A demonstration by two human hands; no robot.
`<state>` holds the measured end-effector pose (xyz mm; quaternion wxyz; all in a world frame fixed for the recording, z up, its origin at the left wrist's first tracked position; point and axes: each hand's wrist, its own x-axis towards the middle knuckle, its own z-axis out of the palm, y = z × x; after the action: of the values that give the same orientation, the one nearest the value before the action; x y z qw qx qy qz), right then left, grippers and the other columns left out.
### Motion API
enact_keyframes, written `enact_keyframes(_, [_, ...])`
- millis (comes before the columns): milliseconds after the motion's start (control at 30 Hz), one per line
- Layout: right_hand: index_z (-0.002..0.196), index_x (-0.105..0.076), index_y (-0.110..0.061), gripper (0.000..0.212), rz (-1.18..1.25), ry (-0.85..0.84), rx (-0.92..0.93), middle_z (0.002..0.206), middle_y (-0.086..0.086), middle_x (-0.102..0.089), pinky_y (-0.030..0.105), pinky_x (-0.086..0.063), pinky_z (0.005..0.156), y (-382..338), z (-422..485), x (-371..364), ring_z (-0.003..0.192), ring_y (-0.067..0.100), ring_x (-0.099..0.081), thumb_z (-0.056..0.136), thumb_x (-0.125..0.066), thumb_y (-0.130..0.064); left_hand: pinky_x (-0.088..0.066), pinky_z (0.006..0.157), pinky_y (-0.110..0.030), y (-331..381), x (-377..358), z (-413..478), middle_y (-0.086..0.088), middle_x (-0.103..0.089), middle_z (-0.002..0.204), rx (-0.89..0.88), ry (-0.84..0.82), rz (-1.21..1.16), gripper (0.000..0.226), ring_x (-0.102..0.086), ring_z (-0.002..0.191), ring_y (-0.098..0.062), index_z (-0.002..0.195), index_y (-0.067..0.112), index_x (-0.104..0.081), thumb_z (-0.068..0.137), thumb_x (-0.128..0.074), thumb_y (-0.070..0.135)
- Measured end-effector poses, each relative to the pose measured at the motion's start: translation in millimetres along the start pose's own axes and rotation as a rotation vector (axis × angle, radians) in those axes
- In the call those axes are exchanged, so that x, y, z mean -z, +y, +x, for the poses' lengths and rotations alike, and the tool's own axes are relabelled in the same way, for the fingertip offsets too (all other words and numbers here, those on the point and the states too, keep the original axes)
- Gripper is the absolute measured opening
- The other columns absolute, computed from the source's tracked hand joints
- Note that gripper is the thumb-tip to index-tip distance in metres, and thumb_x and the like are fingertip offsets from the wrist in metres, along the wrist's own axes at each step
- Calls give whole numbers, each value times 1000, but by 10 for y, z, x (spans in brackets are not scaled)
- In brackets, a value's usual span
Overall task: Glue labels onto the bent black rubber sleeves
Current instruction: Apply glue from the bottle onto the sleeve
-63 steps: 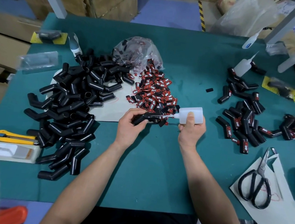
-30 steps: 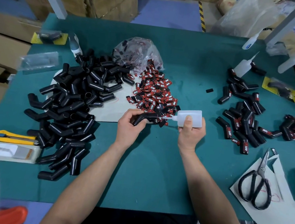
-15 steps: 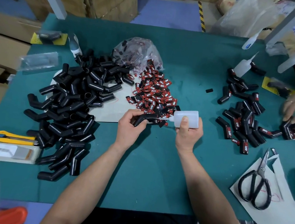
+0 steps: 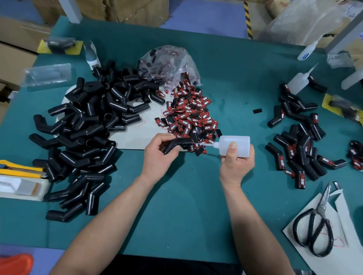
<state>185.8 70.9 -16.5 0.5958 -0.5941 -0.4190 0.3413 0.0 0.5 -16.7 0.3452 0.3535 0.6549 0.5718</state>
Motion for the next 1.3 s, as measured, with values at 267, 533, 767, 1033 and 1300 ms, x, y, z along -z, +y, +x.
enact_keyframes(267, [74,-49,-28,26,11,20,-4,66,-6,-51,55,-48,50,0,36,22,63,25,-51,78,-66,-46,-50,84,-14,-1,2,0,3,-73,104,4,-2,-5,33,-68,91,-2,99,29,-68,85,-77,0])
enact_keyframes(533, [72,-53,-36,19,-2,20,10,63,-13,-54,55,-48,49,-10,37,30,63,23,-51,79,-67,-46,-51,86,-16,0,4,0,0,-73,105,10,-4,-5,31,-68,93,-4,102,23,-69,86,-77,-3])
enact_keyframes(767, [72,-57,-43,13,-35,29,15,67,-2,-51,55,-48,51,-30,52,43,64,26,-50,79,-67,-48,-52,91,-20,9,7,-1,-4,-73,108,6,1,16,27,-67,96,-7,106,13,-69,86,-76,-5])
enact_keyframes(1033, [72,-54,-36,18,1,22,-7,65,-7,-52,54,-48,51,-13,58,29,63,25,-50,79,-67,-46,-52,90,-20,-6,4,10,0,-73,106,15,9,16,27,-67,94,-4,106,12,-69,86,-77,-4])
enact_keyframes(1300, [74,-49,-29,26,-8,33,-6,66,-4,-52,55,-48,50,5,59,27,62,25,-52,79,-67,-47,-52,91,-20,-29,7,7,3,-73,108,1,-18,-5,33,-69,97,-7,102,29,-68,84,-78,4])
